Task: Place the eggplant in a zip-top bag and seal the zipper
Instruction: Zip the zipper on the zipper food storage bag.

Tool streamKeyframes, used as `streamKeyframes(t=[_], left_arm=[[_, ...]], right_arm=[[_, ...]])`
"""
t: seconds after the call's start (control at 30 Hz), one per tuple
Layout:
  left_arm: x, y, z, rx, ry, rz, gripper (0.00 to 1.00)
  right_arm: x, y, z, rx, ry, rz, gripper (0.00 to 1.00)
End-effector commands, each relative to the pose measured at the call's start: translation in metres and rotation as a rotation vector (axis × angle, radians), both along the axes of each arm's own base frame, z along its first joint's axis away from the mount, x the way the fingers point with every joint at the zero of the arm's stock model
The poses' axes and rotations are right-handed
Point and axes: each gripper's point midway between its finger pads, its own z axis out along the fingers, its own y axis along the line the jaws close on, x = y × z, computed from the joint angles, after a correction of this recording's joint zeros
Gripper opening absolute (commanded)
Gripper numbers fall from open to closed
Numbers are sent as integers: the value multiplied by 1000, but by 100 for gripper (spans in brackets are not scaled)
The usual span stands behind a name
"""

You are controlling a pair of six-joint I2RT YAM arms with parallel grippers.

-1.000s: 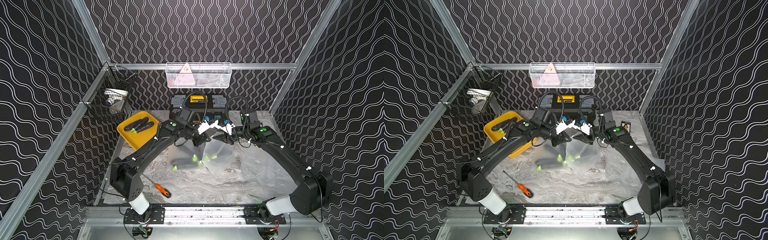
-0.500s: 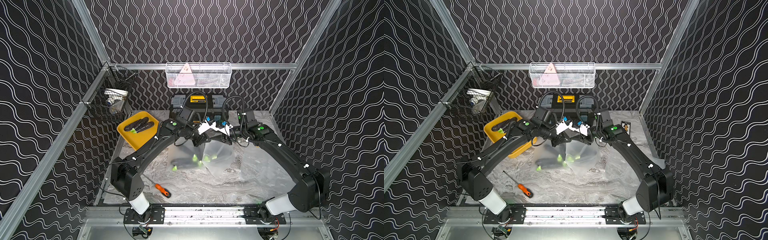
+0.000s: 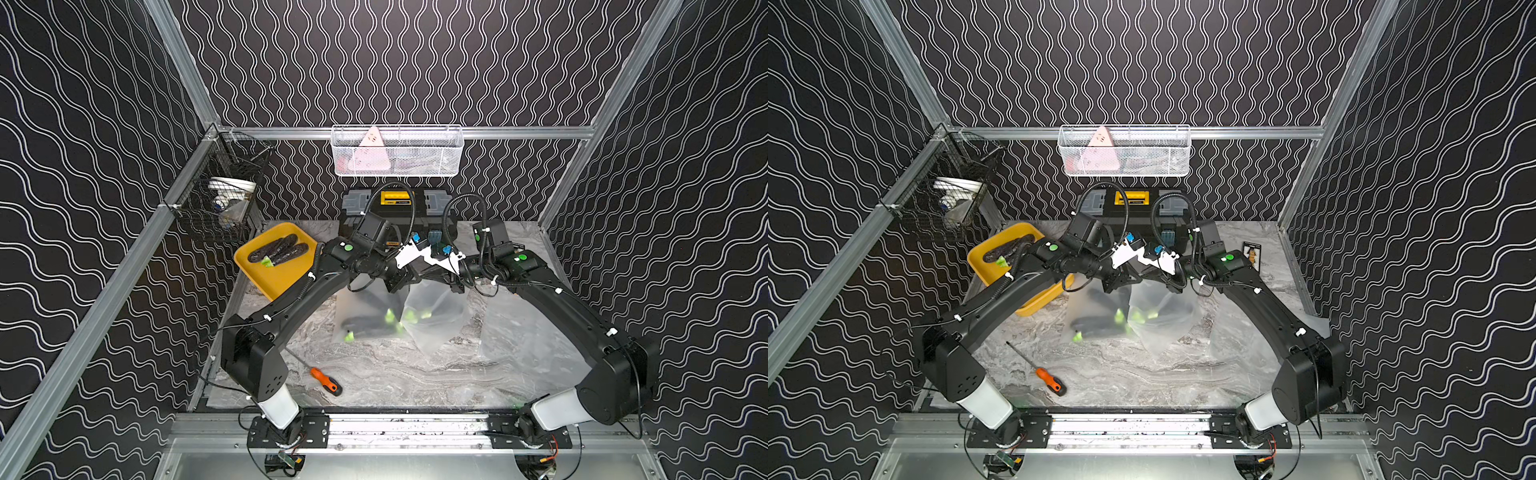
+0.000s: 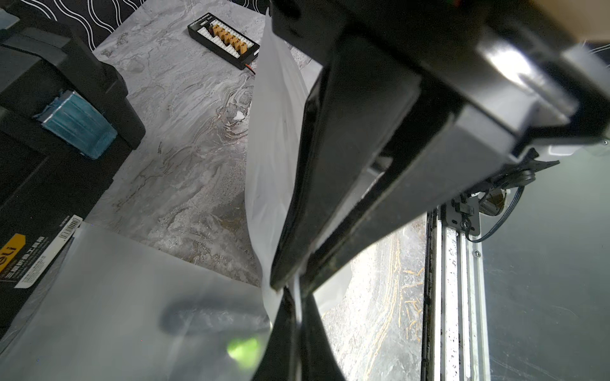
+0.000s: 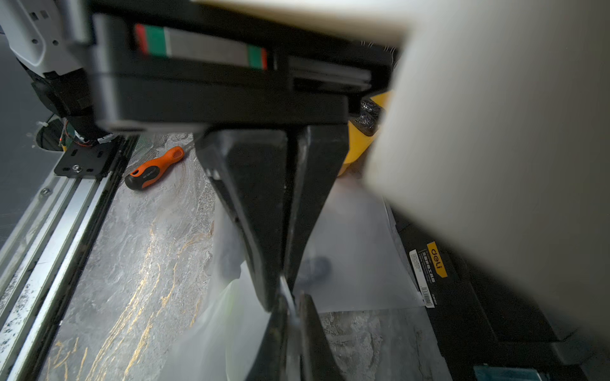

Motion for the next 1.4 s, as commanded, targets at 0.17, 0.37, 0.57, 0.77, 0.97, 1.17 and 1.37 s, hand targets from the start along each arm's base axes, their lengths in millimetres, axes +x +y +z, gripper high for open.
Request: streamKeyframes(t=[0.17,0.37,0.57,0.77,0.97,1.17,1.37], left_arm=[[6,4,5,-37,-7,8,0],[12,13,-9,-33,22,50,0],[24,23,-18,-18,28,112,0],[42,33,-30,-35,23,205,0],[55,31,-38,-36,38,246,0],[62,36,-43,-6,24,286,0],[67,39,-43,2,13,316,0]], right_arm=[[17,-21,-3,-32,-10,-111,6],[18,-35,-8,-47,20,-170,6],[16,-52,-13,-33,50,-252,6],[19,-75,-13,-57,68,-350,6],[21,-96,-3,-56,64,-435,7],[23,-121,0,-50,82,-532,7],[26,-142,-7,-51,112,-610,7]])
